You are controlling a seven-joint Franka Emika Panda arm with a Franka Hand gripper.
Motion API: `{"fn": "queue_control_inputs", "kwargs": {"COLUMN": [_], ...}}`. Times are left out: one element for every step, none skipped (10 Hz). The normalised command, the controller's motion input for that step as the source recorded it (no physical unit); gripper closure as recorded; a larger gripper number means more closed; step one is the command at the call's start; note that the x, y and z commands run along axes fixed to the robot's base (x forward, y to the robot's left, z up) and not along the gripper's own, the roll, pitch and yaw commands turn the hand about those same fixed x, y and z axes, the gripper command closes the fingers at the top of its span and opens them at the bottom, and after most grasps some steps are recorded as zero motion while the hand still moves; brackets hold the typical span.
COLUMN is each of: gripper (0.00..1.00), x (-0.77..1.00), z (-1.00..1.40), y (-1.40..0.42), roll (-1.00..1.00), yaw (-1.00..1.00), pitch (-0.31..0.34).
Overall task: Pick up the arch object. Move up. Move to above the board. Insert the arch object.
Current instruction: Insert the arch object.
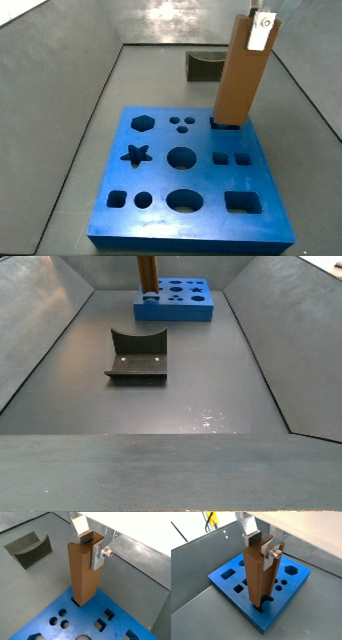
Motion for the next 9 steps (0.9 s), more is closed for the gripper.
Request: {"fn": "queue_control_inputs", "kwargs": {"gripper": [1.00,1.00,1.00,1.00,1.00,1.00,1.00,1.00,1.00], "x": [0.03,0.06,0.04,0.05,0.06,0.04,0.05,0.04,0.00], "z": [-0.16,-0.16,-0.16,-0.18,-0.24,-0.27,-0.28,-0.31,-0.35], "y": [0.09,0.09,0.06,0.03,0.00,0.00,0.00,0.00,0.00], "roll": [0.00,0.00,0.00,0.00,0.00,0.00,0.00,0.00,0.02], "yaw": [0.00,0.00,0.00,0.00,0.00,0.00,0.00,0.00,0.00], "pitch": [0.000,0.000,0.000,0.000,0.000,0.000,0.000,0.000,0.000]}}
